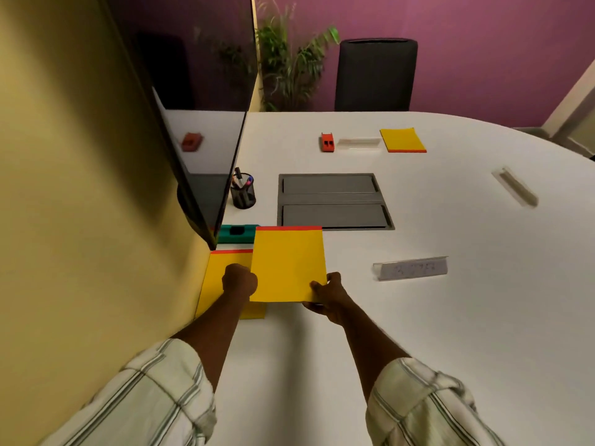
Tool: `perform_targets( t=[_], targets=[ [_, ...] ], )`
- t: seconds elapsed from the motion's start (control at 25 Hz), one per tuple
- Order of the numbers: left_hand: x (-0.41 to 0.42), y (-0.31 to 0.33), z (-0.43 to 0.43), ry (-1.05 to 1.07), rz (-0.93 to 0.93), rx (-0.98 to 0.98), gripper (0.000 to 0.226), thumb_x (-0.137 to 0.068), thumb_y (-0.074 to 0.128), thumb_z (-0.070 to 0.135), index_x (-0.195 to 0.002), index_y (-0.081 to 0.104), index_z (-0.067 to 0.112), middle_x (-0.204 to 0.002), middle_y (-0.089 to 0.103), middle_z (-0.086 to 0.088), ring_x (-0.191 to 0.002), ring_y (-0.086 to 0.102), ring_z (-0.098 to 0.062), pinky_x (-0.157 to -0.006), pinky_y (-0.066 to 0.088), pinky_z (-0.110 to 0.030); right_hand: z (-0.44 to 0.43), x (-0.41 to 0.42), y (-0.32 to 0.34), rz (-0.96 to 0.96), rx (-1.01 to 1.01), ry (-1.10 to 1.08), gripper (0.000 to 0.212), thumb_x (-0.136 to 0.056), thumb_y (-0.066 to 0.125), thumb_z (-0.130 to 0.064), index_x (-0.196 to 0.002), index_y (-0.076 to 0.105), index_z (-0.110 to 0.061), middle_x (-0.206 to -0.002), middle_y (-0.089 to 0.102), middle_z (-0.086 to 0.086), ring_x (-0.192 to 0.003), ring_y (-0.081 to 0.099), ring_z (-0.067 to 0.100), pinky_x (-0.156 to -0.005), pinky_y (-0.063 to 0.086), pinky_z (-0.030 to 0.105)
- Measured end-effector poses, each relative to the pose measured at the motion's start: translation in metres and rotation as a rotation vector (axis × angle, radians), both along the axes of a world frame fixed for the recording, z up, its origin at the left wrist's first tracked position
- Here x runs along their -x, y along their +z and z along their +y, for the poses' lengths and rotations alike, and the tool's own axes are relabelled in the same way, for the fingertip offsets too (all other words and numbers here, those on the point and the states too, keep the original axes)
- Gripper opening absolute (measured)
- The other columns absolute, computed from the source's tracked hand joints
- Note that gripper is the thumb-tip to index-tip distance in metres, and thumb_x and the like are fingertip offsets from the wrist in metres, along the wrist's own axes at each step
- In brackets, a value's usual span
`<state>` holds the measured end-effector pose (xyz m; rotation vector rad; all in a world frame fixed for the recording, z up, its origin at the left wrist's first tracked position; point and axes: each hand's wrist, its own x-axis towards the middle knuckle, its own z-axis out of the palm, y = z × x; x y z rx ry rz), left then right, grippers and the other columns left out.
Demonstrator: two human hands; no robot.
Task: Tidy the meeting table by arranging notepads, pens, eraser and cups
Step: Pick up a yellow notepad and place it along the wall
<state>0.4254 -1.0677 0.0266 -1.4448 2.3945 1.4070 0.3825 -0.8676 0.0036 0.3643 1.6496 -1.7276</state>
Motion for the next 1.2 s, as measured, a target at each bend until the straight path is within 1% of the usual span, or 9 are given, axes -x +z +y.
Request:
perform_targets(
  t=[0.12, 0.32, 0.44, 0.64, 0.72, 0.92, 1.0, 1.08, 1.2],
  targets=[
    [-0.007, -0.008, -0.017, -0.032, -0.129, 0.112, 0.034, -0.086, 0.056, -0.003, -0.119, 0.055, -0.009, -0.123, 0.058, -0.025, -0.113, 0.056, -0.040, -0.088, 0.049, -0.041, -0.035, -0.008, -0.011, -0.001, 0.000, 0.000, 0.024, -0.099, 0.046, -0.010, -0.112, 0.027, -0.016, -0.118, 0.036, 0.012, -0.089, 0.052, 0.027, -0.055, 0.056, 0.034],
    [-0.015, -0.031, -0.039, -0.074, -0.209, 0.135, 0.028, -0.084, 0.058, -0.004, -0.109, 0.055, -0.014, -0.115, 0.059, -0.029, -0.108, 0.058, -0.042, -0.076, 0.047, -0.037, -0.071, -0.016, -0.023, -0.009, -0.034, 0.035, 0.020, -0.100, 0.044, -0.011, -0.110, 0.027, -0.016, -0.117, 0.036, 0.010, -0.091, 0.051, 0.026, -0.060, 0.056, 0.037],
    [-0.016, -0.042, -0.054, -0.083, -0.264, 0.138, 0.029, -0.083, 0.061, -0.001, -0.108, 0.055, -0.013, -0.113, 0.061, -0.027, -0.106, 0.059, -0.040, -0.083, 0.050, -0.039, -0.089, -0.019, -0.032, -0.025, -0.066, 0.058, 0.019, -0.100, 0.042, -0.012, -0.111, 0.027, -0.016, -0.118, 0.036, 0.009, -0.097, 0.049, 0.029, -0.065, 0.056, 0.039],
    [-0.016, -0.049, -0.067, -0.078, -0.324, 0.134, 0.034, -0.084, 0.065, 0.006, -0.112, 0.054, -0.009, -0.116, 0.061, -0.023, -0.109, 0.060, -0.035, -0.083, 0.049, -0.034, -0.108, -0.023, -0.039, -0.044, -0.096, 0.072, 0.017, -0.101, 0.040, -0.014, -0.112, 0.027, -0.016, -0.117, 0.036, 0.008, -0.099, 0.048, 0.029, -0.069, 0.056, 0.040],
    [-0.018, -0.054, -0.071, -0.089, -0.366, 0.111, 0.036, -0.086, 0.064, 0.009, -0.115, 0.053, -0.009, -0.120, 0.059, -0.022, -0.112, 0.058, -0.033, -0.087, 0.048, -0.033, -0.116, -0.024, -0.043, -0.048, -0.104, 0.087, 0.017, -0.101, 0.040, -0.014, -0.113, 0.027, -0.016, -0.117, 0.036, 0.008, -0.101, 0.048, 0.029, -0.069, 0.055, 0.039],
    [-0.021, -0.068, -0.080, -0.010, -0.362, 0.086, 0.040, -0.080, 0.059, -0.004, -0.118, 0.050, -0.015, -0.122, 0.056, -0.031, -0.112, 0.056, -0.041, -0.092, 0.049, -0.048, -0.130, -0.027, -0.054, 0.005, -0.145, 0.142, 0.015, -0.100, 0.035, -0.011, -0.112, 0.027, -0.014, -0.117, 0.037, 0.009, -0.103, 0.047, 0.029, -0.073, 0.056, 0.042],
    [-0.020, -0.069, -0.082, -0.037, -0.372, 0.122, 0.037, -0.083, 0.055, -0.004, -0.118, 0.049, -0.012, -0.121, 0.055, -0.029, -0.112, 0.055, -0.040, -0.092, 0.049, -0.046, -0.133, -0.028, -0.057, 0.013, -0.168, 0.166, 0.020, -0.099, 0.037, -0.009, -0.115, 0.026, -0.012, -0.117, 0.036, 0.009, -0.103, 0.047, 0.029, -0.075, 0.057, 0.043],
    [-0.018, -0.068, -0.081, -0.074, -0.374, 0.161, 0.037, -0.085, 0.054, -0.001, -0.121, 0.046, -0.007, -0.123, 0.054, -0.025, -0.113, 0.054, -0.038, -0.093, 0.047, -0.043, -0.135, -0.028, -0.056, -0.005, -0.219, 0.208, 0.026, -0.097, 0.041, -0.008, -0.118, 0.026, -0.009, -0.121, 0.039, 0.012, -0.103, 0.048, 0.030, -0.081, 0.056, 0.045],
    [-0.017, -0.072, -0.076, -0.181, -0.386, 0.229, 0.041, -0.088, 0.053, 0.001, -0.126, 0.042, -0.007, -0.130, 0.050, -0.022, -0.120, 0.051, -0.036, -0.095, 0.045, -0.038, -0.138, -0.031, -0.059, 0.069, -0.441, 0.359, 0.043, -0.093, 0.049, -0.010, -0.131, 0.030, -0.004, -0.133, 0.040, 0.018, -0.119, 0.046, 0.037, -0.100, 0.045, 0.049]
  ],
)
